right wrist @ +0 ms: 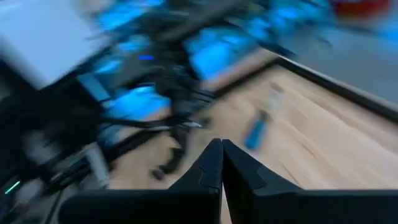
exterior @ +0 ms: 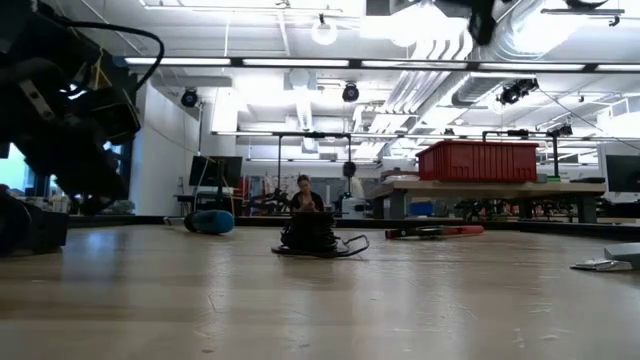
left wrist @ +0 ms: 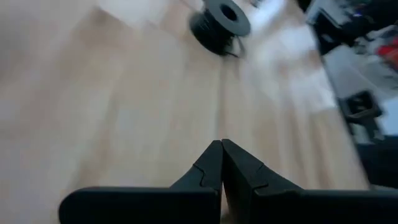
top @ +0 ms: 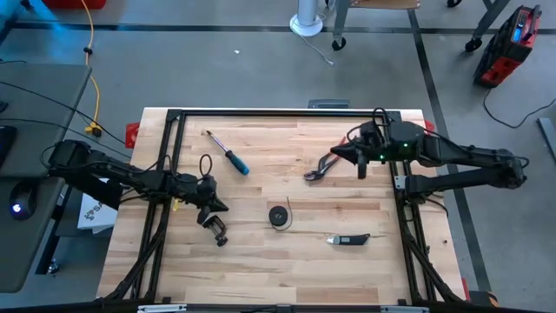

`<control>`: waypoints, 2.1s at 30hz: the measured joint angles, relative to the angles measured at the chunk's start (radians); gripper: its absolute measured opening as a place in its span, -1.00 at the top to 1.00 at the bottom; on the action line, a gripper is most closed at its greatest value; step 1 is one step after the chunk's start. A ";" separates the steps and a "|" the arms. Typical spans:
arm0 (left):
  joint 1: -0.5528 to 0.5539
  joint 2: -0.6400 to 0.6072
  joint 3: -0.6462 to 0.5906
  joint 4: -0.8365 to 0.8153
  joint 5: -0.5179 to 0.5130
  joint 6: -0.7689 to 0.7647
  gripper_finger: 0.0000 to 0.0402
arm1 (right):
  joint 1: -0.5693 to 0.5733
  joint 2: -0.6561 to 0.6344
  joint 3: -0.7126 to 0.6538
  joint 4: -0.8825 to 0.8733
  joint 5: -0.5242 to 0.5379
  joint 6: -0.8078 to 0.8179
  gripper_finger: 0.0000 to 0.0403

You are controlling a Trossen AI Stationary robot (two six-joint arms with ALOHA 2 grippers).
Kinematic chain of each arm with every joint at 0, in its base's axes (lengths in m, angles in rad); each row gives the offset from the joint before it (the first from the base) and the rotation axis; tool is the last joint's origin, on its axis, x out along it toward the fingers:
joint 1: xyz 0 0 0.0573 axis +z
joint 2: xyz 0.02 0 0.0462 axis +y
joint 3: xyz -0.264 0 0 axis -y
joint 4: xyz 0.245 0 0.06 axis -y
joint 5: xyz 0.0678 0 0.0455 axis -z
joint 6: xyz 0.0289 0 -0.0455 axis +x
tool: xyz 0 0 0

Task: Coil cords
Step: Return to Home Position

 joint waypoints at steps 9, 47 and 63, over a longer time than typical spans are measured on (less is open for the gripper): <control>0.000 0.000 0.000 0.001 0.046 -0.111 1.00 | -0.002 0.013 -0.081 0.236 -0.362 -0.300 1.00; 0.001 0.000 0.000 0.000 0.044 -0.075 1.00 | 0.096 -0.620 -0.845 0.283 0.141 -0.179 1.00; 0.001 0.002 0.000 -0.002 0.045 -0.075 1.00 | 0.120 -0.815 -0.844 0.358 0.121 -0.179 1.00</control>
